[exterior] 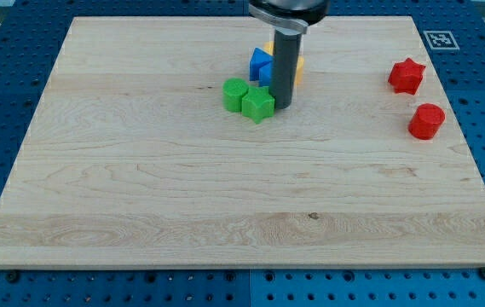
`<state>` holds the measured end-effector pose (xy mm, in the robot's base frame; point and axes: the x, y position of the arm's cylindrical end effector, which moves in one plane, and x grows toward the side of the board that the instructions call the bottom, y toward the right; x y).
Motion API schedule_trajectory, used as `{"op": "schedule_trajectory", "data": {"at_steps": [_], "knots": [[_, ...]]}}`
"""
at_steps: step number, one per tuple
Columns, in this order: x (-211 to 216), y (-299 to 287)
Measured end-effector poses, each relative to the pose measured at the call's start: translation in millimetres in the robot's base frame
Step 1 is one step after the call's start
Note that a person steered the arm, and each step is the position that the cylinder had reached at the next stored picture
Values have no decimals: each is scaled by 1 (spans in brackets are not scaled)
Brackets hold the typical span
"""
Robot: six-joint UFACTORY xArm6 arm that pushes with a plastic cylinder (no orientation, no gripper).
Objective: Push the blue blocks vertical to the green circle
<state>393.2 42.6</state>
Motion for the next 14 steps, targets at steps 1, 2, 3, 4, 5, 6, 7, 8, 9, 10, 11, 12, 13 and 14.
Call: {"op": "schedule_trajectory", "data": {"at_steps": [1,2,3,4,5,6,7,8,9,10,11,12,13,14], "knots": [[0,-18],[0,-28],[0,6],[3,68],[5,61],[1,50],[-7,40],[-21,26],[-40,6],[-58,-19],[-79,-42],[-94,-51],[-94,-51],[-95,-51]]}}
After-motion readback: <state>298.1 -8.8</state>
